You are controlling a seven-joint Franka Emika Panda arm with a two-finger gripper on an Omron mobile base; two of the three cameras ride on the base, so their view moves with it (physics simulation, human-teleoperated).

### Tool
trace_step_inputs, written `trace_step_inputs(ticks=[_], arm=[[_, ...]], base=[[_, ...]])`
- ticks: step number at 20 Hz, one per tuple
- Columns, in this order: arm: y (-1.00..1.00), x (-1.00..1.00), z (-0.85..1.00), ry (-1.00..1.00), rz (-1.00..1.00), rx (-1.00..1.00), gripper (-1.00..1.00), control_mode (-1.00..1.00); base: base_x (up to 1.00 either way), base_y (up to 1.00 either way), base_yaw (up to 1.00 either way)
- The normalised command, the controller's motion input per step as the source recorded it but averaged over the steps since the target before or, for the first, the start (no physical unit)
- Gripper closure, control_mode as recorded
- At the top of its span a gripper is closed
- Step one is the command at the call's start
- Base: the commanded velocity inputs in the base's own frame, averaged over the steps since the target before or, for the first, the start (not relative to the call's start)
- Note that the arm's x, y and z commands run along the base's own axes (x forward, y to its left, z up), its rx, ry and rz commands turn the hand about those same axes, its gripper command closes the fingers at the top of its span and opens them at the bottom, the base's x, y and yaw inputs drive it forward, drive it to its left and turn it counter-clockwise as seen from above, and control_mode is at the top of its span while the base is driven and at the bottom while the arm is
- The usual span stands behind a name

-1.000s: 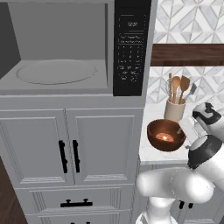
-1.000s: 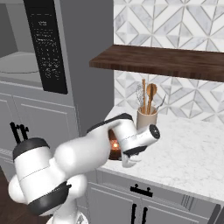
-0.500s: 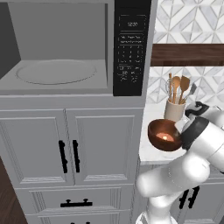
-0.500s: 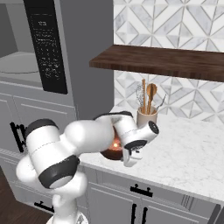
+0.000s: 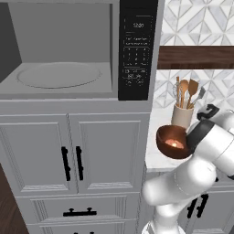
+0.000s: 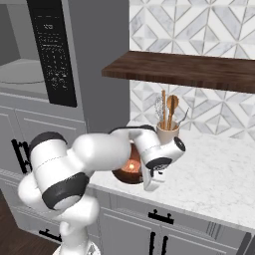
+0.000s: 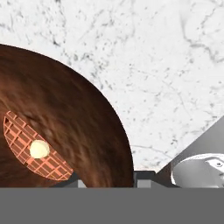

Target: Open the microwave, place the bowl with waffle inside the microwave, then close the microwave door and turn it on.

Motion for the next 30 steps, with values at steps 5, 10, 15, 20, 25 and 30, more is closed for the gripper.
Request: trace_step_inputs(ticks=[5, 10, 15, 20, 25, 30], arm=[[0.13, -0.56, 0.4, -0.02, -0.06, 0.0, 1.0, -1.0], [0.17, -0.57, 0.65, -0.09, -0.07, 0.0, 1.0, -1.0], [0.12, -0.54, 0.81, -0.15, -0.07, 0.0, 1.0, -1.0], [0.34, -0.54, 0.86, -0.17, -0.05, 0.0, 1.0, -1.0], [0.63, -0.62, 0.76, -0.13, -0.02, 0.0, 1.0, -1.0], [0.69, -0.74, 0.65, -0.07, 0.0, 0.0, 1.0, -1.0]], base=[[0.0, 0.0, 0.0], [0.0, 0.0, 0.0], [0.0, 0.0, 0.0], [0.0, 0.0, 0.0], [0.0, 0.0, 0.0], [0.0, 0.0, 0.0]])
